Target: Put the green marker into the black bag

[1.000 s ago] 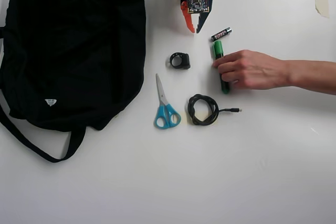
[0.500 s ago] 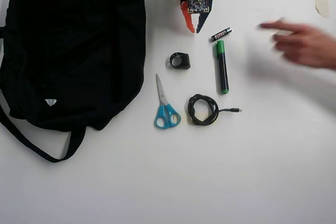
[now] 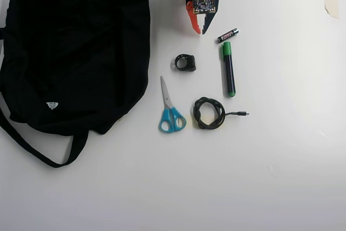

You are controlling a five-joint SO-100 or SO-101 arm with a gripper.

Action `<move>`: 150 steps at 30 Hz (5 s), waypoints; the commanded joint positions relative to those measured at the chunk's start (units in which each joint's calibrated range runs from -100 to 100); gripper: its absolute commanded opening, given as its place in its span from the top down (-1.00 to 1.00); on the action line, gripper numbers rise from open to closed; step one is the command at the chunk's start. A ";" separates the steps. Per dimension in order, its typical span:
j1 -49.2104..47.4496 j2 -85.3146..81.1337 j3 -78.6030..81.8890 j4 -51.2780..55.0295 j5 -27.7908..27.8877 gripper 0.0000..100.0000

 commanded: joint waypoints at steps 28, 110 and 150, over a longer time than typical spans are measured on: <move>0.29 -0.91 1.48 0.68 0.20 0.96; 4.40 90.12 -90.34 -55.30 0.72 0.96; 3.20 90.04 -108.04 6.45 6.75 0.78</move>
